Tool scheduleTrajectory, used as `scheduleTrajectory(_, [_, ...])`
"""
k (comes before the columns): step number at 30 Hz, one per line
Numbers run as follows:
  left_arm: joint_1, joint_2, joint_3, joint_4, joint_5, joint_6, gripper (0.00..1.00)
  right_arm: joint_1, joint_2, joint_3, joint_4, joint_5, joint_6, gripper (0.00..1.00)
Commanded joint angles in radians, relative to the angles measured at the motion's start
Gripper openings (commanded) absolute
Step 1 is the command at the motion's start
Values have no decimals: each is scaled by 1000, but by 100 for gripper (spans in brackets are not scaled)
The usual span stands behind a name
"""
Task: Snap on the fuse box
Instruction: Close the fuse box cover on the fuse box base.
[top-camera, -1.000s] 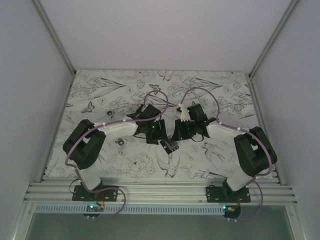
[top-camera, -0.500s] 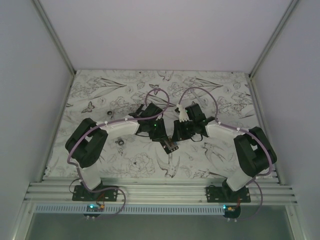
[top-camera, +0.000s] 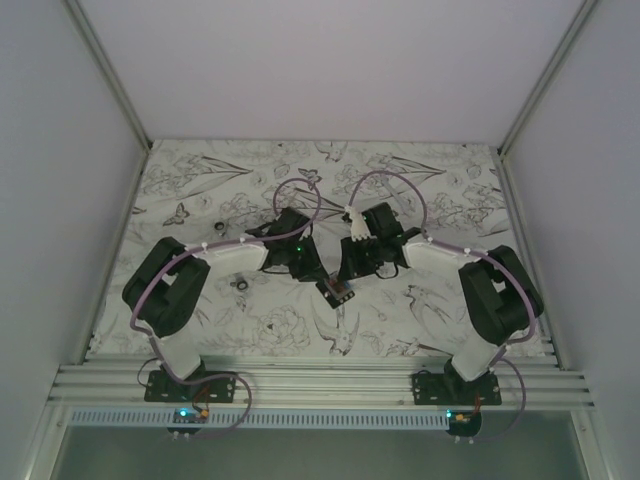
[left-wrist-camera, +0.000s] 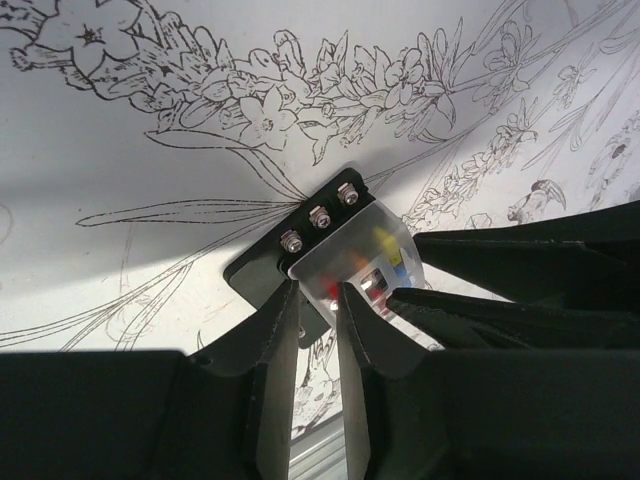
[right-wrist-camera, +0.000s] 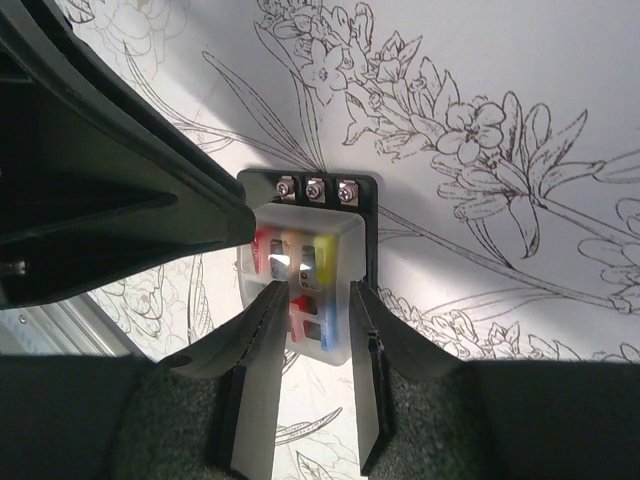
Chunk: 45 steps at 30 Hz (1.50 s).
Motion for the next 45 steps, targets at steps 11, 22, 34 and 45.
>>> scheduleTrajectory(11, [-54, -53, -126, -164, -101, 31, 27, 91, -13, 50, -6, 49, -28, 40])
scheduleTrajectory(22, [-66, -143, -77, -163, -104, 63, 39, 64, -165, -47, -70, 82, -8, 43])
scheduleTrajectory(34, [-83, -126, -25, -166, -84, 95, 46, 55, -126, -64, -45, 25, -3, 41])
scheduleTrajectory(45, [-88, 7, 44, -172, -34, 110, 39, 55, -31, -76, -15, -31, 28, 34])
